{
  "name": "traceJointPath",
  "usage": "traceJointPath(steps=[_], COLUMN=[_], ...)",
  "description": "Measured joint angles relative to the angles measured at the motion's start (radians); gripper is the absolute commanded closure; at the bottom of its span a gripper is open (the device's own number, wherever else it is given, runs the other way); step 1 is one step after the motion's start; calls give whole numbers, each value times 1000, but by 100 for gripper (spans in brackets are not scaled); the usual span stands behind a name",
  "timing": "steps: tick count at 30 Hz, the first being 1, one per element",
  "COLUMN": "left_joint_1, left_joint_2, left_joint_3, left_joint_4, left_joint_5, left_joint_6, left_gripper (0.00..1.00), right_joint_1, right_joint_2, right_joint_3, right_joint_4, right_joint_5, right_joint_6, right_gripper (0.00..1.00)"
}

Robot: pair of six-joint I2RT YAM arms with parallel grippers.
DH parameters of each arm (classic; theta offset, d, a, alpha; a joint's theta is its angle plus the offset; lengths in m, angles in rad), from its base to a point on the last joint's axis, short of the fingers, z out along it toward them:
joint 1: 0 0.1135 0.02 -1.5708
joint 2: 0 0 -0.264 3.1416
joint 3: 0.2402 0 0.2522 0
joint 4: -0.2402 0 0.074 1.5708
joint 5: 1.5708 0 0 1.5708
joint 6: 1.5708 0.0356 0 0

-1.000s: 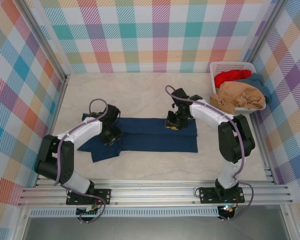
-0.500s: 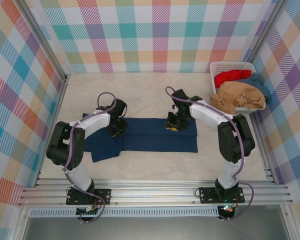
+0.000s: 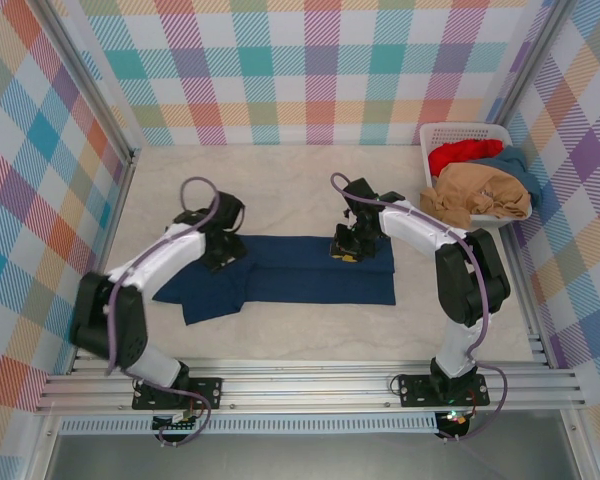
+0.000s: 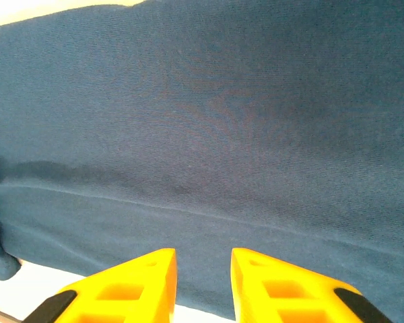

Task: Fold and stack the t-shirts

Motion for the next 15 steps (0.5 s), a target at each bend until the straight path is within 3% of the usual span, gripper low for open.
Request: traceJointPath(steps=[4, 8, 15], left_joint_1=[219, 431, 511], left_joint_2=[-164, -134, 206], left_joint_3=[-108, -147, 127], left_joint_4=[-45, -33, 126], left_joint_5=[-10, 29, 91], left_joint_6=[11, 39, 8], left_gripper=[52, 57, 52], right_joint_1=[0, -2, -105], right_joint_2=[0, 0, 72], right_joint_3=[0, 0, 83], right_joint_4=[0, 1, 12], right_joint_5=[-3, -2, 28], right_joint_6=[0, -8, -11], right_gripper=[72, 73, 70])
